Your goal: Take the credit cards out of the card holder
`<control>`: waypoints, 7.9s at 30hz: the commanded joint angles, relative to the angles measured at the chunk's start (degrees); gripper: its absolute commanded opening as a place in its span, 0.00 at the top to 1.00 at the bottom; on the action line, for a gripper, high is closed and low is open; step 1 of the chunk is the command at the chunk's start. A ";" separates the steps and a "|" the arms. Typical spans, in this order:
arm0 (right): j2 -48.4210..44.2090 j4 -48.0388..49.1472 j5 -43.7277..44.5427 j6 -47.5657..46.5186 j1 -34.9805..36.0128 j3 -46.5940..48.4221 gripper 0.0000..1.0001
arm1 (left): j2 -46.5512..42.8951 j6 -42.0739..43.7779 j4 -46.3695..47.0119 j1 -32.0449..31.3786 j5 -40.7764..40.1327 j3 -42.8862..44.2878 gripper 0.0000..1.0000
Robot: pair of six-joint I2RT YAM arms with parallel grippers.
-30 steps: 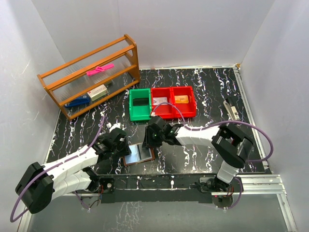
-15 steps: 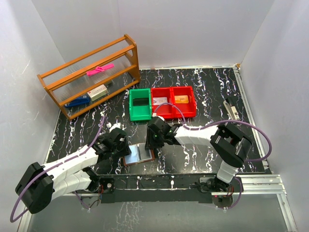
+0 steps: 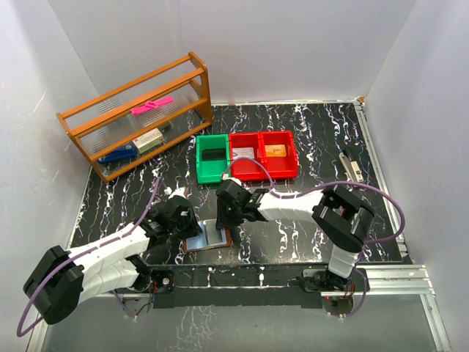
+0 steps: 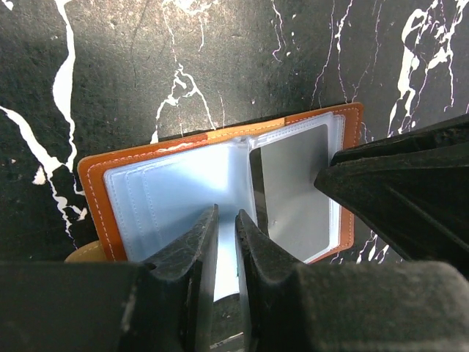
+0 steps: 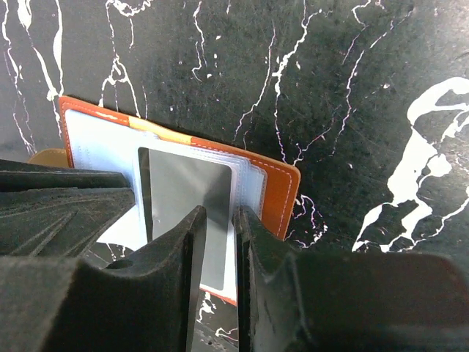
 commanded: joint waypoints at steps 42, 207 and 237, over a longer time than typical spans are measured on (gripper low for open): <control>1.67 13.22 -4.85 8.76 -0.59 -10.26 0.78 | -18.30 -18.24 1.22 0.30 0.96 -13.27 0.73; -13.14 0.78 -0.86 -2.66 -10.28 -6.94 1.00 | -1.00 7.26 -8.48 8.08 1.58 6.26 0.41; -6.11 7.45 -8.84 -0.30 -8.64 2.20 0.62 | -1.38 4.96 -0.33 8.09 8.21 3.43 0.70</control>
